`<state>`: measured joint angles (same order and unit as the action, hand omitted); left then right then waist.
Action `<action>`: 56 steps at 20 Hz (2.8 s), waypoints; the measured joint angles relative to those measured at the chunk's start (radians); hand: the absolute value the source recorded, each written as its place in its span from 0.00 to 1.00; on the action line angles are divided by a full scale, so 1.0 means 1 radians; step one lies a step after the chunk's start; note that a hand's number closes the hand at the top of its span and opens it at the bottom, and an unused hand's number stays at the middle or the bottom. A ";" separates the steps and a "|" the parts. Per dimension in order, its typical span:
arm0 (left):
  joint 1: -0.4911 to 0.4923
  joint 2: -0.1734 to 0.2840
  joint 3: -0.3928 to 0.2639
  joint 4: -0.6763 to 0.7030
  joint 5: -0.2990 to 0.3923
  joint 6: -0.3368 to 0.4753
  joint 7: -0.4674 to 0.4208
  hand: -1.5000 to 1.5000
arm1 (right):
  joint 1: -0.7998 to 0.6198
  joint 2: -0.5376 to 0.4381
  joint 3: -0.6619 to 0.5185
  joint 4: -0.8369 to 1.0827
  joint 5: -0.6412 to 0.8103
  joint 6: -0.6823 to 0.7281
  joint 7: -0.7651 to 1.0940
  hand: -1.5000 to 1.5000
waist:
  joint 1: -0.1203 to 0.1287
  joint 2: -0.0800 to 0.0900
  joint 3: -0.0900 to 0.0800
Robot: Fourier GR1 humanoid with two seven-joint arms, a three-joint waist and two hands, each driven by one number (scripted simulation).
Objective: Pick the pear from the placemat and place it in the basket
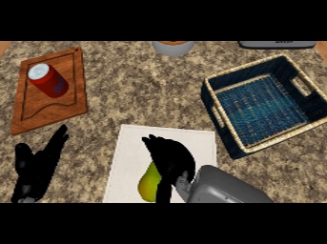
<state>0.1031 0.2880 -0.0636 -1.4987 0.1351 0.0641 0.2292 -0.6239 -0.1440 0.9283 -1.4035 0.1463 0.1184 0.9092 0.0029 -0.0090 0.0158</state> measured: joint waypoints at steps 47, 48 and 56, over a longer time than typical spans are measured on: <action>0.068 -0.022 0.050 -0.041 -0.027 -0.012 -0.004 0.50 | 0.115 0.043 -0.220 -0.924 0.636 -0.091 0.179 1.00 | -0.048 -0.010 -0.004; 0.065 -0.027 0.045 -0.042 -0.033 -0.009 -0.003 0.50 | 0.099 0.046 -0.263 -0.925 0.635 -0.080 0.183 1.00 | -0.046 -0.009 -0.004; 0.053 -0.030 0.044 -0.041 -0.038 -0.016 0.004 0.50 | -0.059 0.059 -0.570 -0.907 0.592 0.016 0.205 1.00 | -0.033 -0.007 -0.005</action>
<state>0.1557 0.2579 -0.0196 -1.5393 0.0974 0.0485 0.2328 -0.6832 -0.0850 0.3582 -2.3107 0.7379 0.1344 1.1144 -0.0302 -0.0161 0.0112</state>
